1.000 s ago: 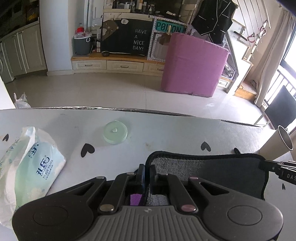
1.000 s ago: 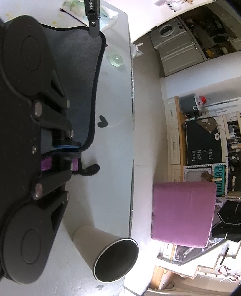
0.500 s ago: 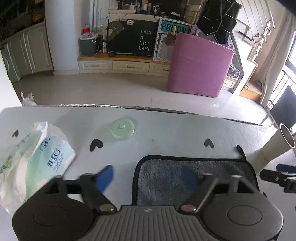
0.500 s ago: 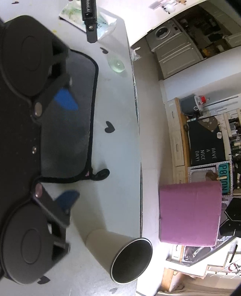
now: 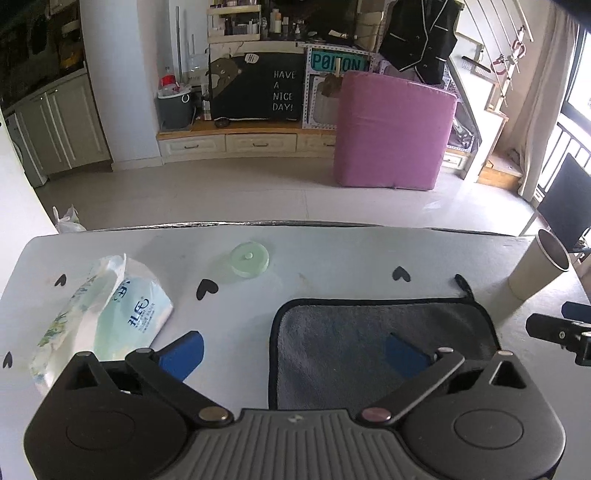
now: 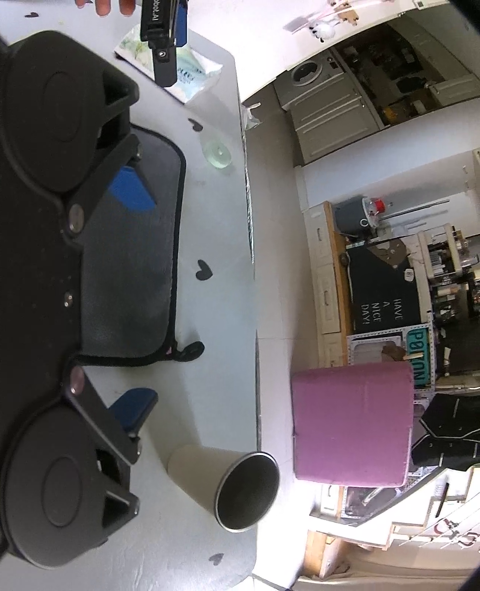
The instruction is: Fold towel
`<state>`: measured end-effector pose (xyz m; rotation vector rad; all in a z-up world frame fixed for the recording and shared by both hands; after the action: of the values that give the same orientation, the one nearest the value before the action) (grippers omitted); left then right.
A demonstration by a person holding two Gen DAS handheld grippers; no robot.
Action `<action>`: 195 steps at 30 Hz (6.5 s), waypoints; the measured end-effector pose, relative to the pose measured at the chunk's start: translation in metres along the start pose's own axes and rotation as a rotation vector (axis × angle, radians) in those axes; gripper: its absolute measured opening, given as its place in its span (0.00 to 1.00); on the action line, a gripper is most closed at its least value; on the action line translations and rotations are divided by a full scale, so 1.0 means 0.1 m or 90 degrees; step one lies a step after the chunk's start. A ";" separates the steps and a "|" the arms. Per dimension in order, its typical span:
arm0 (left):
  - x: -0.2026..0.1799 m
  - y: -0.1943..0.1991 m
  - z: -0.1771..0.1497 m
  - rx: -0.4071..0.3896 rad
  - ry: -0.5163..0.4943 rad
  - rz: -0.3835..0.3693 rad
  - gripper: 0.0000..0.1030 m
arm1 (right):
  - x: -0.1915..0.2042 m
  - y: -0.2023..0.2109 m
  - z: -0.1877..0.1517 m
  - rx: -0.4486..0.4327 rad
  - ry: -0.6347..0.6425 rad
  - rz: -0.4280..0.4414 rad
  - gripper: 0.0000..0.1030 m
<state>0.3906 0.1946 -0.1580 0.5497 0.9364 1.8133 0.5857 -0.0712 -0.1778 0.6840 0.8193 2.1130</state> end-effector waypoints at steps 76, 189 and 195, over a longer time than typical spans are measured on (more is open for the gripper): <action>-0.50 2.99 -1.76 -0.132 -0.074 -0.152 1.00 | 0.83 3.18 -1.54 -0.129 0.057 0.074 0.99; -0.47 3.03 -2.53 -0.089 -0.100 -0.172 1.00 | 0.91 3.37 -2.26 -0.119 0.093 0.091 0.99; -0.47 3.03 -2.53 -0.089 -0.100 -0.172 1.00 | 0.91 3.37 -2.26 -0.119 0.093 0.091 0.99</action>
<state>0.0586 -0.0037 -0.0656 0.4479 0.7332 1.5552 0.2271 -0.2447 -0.0601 0.5065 0.6555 2.3561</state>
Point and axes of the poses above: each gripper's, at about its wrist camera, not at the fingertips, and y roughly against the way its jaws point, x to its left, z to its top, the point moved 9 cm from there along -y, roughly the way its jaws point, and after that the axes turned 1 degree about z, right-handed, at the moved point
